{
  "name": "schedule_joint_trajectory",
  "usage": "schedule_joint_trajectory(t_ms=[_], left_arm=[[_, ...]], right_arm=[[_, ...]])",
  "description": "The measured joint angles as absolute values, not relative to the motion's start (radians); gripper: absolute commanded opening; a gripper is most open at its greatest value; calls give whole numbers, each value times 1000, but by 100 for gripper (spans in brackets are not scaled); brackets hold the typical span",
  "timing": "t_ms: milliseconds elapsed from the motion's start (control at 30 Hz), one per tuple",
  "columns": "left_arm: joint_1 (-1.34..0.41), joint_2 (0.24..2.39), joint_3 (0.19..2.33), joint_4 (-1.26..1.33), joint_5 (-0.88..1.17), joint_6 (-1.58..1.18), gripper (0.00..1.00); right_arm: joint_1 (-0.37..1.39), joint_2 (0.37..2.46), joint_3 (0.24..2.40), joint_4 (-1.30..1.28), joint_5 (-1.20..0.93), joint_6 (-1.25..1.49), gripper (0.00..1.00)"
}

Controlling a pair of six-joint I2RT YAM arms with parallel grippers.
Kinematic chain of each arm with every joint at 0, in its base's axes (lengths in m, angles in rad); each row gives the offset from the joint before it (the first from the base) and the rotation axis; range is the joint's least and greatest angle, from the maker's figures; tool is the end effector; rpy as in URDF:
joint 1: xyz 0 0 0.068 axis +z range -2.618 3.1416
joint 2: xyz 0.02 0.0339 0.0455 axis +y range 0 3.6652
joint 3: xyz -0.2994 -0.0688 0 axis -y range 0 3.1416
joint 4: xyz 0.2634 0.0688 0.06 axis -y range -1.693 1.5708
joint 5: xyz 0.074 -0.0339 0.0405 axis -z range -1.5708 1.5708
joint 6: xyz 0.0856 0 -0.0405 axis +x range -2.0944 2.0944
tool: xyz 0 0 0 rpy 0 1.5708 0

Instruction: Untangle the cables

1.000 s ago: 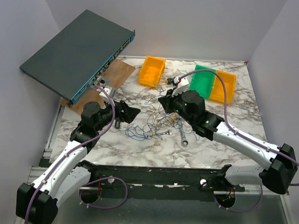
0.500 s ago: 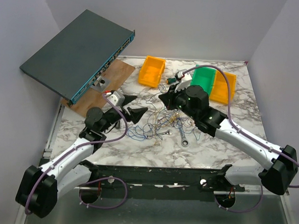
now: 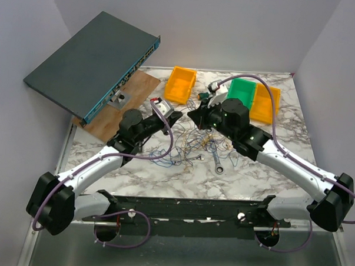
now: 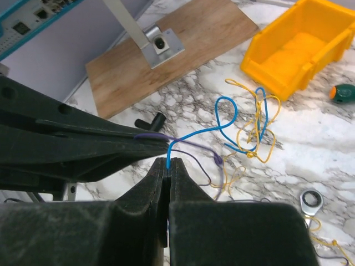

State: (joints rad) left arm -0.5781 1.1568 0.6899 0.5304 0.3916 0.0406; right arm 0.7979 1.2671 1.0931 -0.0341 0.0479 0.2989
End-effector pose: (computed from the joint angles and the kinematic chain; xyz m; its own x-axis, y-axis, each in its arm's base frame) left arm 0.2456 -0.1993 0.3323 0.0865 -0.0117 -0.9962 0.8212 0.5669 0.0647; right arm 0.2517 0.2522 0.3797 -0.3388 0.0739 -0.9380 -0.6096 0.7421 0.2787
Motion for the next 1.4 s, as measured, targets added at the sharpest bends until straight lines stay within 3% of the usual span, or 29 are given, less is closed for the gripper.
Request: schedule_joint_trajectory(t_ms=[200, 533, 567, 667, 733, 1067, 1400], left_arm=[[-577, 1111, 698, 410, 247, 19, 0], [-511, 783, 781, 160, -130, -118, 0], [-506, 750, 790, 135, -151, -122, 0], [-498, 687, 838, 60, -180, -124, 0], [-497, 671, 865, 33, -179, -124, 0], [-496, 783, 1054, -105, -53, -140, 0], [-493, 855, 1192, -219, -15, -121, 0]], right_arm=[[736, 1252, 1050, -100, 194, 354, 1], [250, 1114, 738, -189, 332, 632, 1], [239, 1108, 734, -196, 345, 640, 6], [232, 1097, 734, -191, 314, 622, 68], [232, 1092, 734, -173, 231, 590, 81], [353, 1050, 687, -14, -227, 393, 86], [636, 1314, 756, -20, -141, 354, 90]])
